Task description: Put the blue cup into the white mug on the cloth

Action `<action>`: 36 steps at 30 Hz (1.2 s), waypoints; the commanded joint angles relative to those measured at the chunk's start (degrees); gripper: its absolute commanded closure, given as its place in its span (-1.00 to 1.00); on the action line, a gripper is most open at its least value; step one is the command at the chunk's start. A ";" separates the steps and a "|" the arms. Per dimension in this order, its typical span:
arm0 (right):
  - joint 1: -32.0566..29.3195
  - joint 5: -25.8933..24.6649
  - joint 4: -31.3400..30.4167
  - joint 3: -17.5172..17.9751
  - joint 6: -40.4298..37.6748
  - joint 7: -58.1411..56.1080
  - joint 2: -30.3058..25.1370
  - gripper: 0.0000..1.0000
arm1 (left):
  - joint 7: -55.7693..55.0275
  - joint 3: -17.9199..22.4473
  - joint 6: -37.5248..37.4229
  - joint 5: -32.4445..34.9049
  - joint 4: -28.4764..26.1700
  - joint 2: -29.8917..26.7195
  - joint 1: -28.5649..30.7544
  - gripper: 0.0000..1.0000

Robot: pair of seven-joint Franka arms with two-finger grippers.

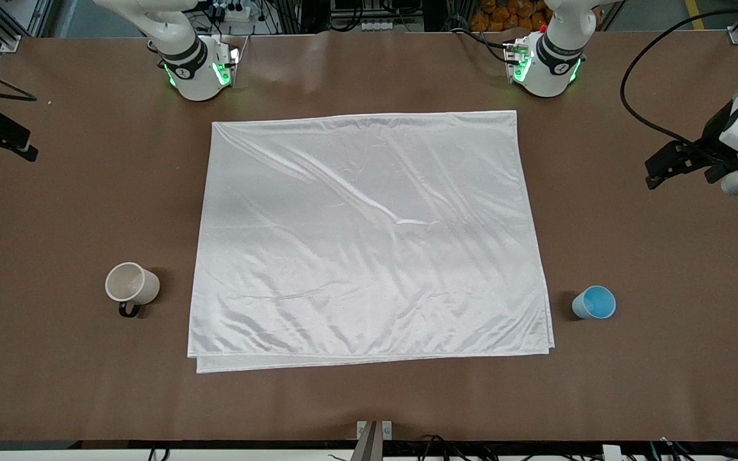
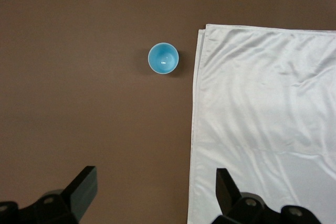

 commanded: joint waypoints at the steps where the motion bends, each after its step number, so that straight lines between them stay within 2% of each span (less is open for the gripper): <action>1: 0.23 -0.88 -0.11 0.03 -0.33 -0.21 -0.19 -1.00 | 1.26 -0.41 -1.46 -0.51 0.92 -0.39 0.22 -1.00; 36: 1.99 -0.44 -0.90 -1.20 0.82 -0.13 0.95 -1.00 | 1.43 0.30 -1.64 -0.42 0.22 -0.22 0.65 -1.00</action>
